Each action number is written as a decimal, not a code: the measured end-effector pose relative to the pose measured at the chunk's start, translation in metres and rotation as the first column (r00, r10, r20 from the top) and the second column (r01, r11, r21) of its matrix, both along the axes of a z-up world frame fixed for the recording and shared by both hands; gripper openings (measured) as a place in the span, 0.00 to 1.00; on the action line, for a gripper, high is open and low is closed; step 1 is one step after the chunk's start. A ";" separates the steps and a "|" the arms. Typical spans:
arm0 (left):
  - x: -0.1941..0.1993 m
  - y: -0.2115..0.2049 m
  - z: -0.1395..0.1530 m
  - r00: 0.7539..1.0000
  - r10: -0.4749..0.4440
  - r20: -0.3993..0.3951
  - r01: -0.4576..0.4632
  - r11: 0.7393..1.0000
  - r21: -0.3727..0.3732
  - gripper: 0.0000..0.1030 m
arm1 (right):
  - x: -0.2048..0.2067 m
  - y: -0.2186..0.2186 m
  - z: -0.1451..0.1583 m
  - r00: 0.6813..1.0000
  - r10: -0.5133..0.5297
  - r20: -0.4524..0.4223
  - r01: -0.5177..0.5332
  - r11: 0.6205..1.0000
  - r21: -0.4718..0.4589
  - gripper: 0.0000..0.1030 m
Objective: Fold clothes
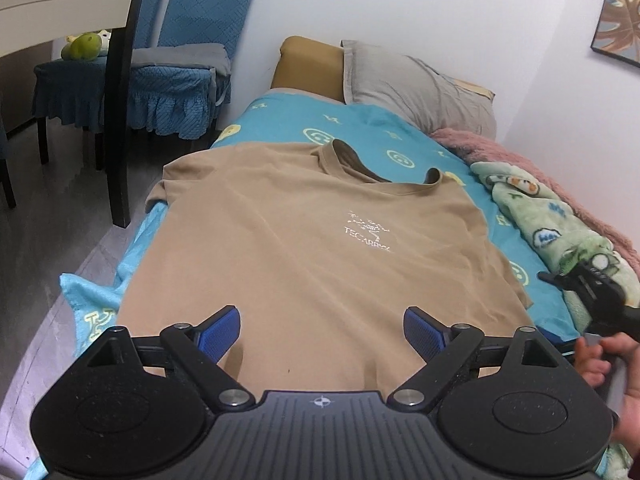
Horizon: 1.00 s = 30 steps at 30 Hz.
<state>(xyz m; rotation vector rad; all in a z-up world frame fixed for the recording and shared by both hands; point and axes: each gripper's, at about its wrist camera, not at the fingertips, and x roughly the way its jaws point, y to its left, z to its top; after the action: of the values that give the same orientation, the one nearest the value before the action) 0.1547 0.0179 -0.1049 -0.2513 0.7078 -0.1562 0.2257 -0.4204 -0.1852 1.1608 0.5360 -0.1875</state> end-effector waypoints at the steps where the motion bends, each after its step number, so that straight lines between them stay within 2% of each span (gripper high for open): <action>1: 0.005 -0.001 -0.004 1.000 0.001 -0.007 -0.001 1.000 -0.005 0.88 | 0.008 -0.006 -0.008 1.000 -0.011 -0.009 0.011 1.000 0.008 0.79; 3: 0.014 -0.003 -0.011 1.000 -0.002 -0.017 0.002 1.000 -0.020 0.88 | 0.018 -0.014 -0.018 0.999 -0.038 0.030 0.037 0.999 0.016 0.78; 6: 0.028 -0.010 -0.021 0.999 -0.023 -0.023 0.022 0.999 -0.031 0.88 | 0.037 -0.020 -0.022 0.998 -0.034 0.053 0.036 0.999 -0.027 0.77; 7: 0.032 -0.013 -0.024 0.999 -0.032 -0.024 0.031 0.999 -0.028 0.88 | 0.042 -0.021 -0.023 0.998 -0.035 0.056 0.037 0.999 -0.038 0.74; 10: 0.039 -0.022 -0.033 0.997 -0.066 -0.029 0.065 0.998 -0.022 0.88 | 0.052 -0.024 -0.028 0.997 -0.038 0.061 0.041 0.998 -0.054 0.51; 12: 0.042 -0.027 -0.039 0.996 -0.084 -0.036 0.083 0.996 -0.018 0.88 | 0.055 -0.027 -0.031 0.998 -0.033 0.045 0.036 0.998 -0.048 0.16; 13: 0.043 -0.029 -0.042 0.995 -0.093 -0.040 0.092 0.996 -0.017 0.88 | 0.056 -0.028 -0.033 0.999 -0.030 0.034 0.031 0.999 -0.045 0.13; 15: 0.043 -0.032 -0.043 0.994 -0.101 -0.038 0.100 0.995 -0.013 0.88 | 0.052 -0.027 -0.026 0.998 -0.041 0.055 0.045 0.996 -0.073 0.11; 20: 0.039 -0.029 -0.039 0.996 -0.092 -0.012 0.092 0.996 -0.018 0.88 | 0.021 -0.026 0.013 0.972 -0.150 0.179 0.182 0.967 -0.178 0.10; 22: 0.038 -0.026 -0.036 0.996 -0.084 -0.010 0.084 0.996 -0.026 0.88 | 0.011 -0.025 0.021 0.970 -0.158 0.187 0.195 0.959 -0.203 0.10; 24: 0.036 -0.024 -0.034 0.997 -0.080 -0.007 0.080 0.996 -0.031 0.88 | 0.005 -0.026 0.017 0.973 -0.153 0.173 0.182 0.969 -0.169 0.10; 26: 0.035 -0.022 -0.032 0.997 -0.080 -0.002 0.080 0.996 -0.032 0.88 | 0.006 -0.031 0.003 0.978 -0.138 0.158 0.149 0.987 -0.057 0.12; 29: 0.034 -0.020 -0.030 0.997 -0.079 -0.003 0.079 0.996 -0.036 0.88 | 0.009 -0.036 -0.018 0.984 -0.123 0.127 0.114 0.991 0.074 0.14; 30: 0.033 -0.019 -0.030 0.997 -0.079 -0.004 0.078 0.996 -0.038 0.88 | 0.012 -0.035 -0.023 0.986 -0.112 0.123 0.101 0.991 0.091 0.19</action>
<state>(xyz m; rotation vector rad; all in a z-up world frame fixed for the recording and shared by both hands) 0.1882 -0.0011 -0.1347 -0.2600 0.7210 -0.2440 0.2373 -0.4559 -0.2079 1.2760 0.3712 -0.1824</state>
